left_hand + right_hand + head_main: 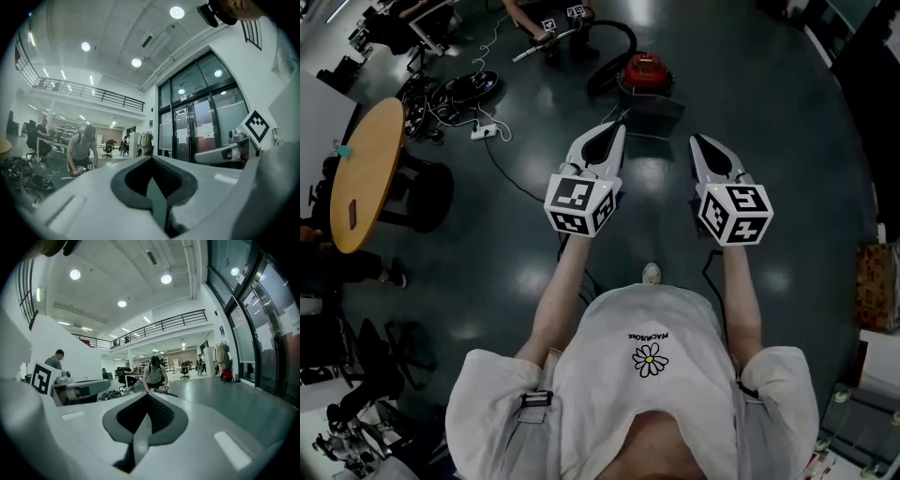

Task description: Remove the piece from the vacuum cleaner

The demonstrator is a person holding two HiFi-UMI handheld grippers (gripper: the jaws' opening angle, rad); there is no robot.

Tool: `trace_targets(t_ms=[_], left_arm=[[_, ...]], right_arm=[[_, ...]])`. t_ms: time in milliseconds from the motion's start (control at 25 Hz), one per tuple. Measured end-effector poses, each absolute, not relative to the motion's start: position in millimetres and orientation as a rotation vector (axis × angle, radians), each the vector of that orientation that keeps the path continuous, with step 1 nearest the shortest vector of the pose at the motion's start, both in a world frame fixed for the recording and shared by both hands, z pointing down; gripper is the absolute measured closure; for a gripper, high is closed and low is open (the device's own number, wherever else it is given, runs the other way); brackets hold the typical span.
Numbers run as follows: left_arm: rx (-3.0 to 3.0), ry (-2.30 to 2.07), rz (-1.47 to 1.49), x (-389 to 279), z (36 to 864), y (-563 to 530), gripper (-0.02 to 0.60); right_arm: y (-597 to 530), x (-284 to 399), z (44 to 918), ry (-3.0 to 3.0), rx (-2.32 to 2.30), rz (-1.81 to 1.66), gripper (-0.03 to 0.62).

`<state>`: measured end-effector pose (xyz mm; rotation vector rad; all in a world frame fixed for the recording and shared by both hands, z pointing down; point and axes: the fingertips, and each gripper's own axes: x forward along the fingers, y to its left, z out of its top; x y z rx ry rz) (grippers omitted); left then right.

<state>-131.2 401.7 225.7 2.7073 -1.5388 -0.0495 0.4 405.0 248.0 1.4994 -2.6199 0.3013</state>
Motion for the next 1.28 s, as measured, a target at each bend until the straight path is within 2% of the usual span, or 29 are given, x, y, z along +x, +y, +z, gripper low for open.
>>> trace_targets(t_ms=[360, 400, 440, 560, 600, 680, 960, 1280], left_arm=[[2.703, -1.498, -0.037, -110.3, 246.5, 376.2, 0.581], [2.711, -1.487, -0.052, -106.4, 247.8, 373.5, 0.581], [2.718, -1.476, -0.070, -102.4, 249.5, 372.0, 0.581], [2.716, -1.458, -0.135, -94.6, 253.8, 367.3, 0.581], [2.707, -1.457, -0.150, -93.7, 255.7, 364.4, 0.581], [2.691, -1.458, -0.158, -92.9, 262.2, 354.8, 0.581], [2.683, -1.471, -0.098, -94.0, 286.9, 276.1, 0.581], [2.576, -1.479, -0.031, -128.0, 320.0, 156.5, 0.581]], right_arm=[[394.7, 7.4, 242.8, -2.914, 1.337, 0.389, 0.568], [391.6, 9.1, 242.5, -2.961, 1.300, 0.444, 0.559], [388.8, 10.9, 244.1, -2.996, 1.260, 0.508, 0.517], [372.5, 22.2, 256.6, -2.995, 1.272, 0.680, 0.527], [364.2, 28.0, 264.0, -2.960, 1.329, 0.729, 0.565], [347.9, 38.2, 281.9, -2.872, 1.427, 0.785, 0.574], [270.7, 48.5, 319.1, -2.717, 1.465, 0.719, 0.572], [149.5, 32.7, 321.1, -2.678, 1.387, 0.684, 0.572]])
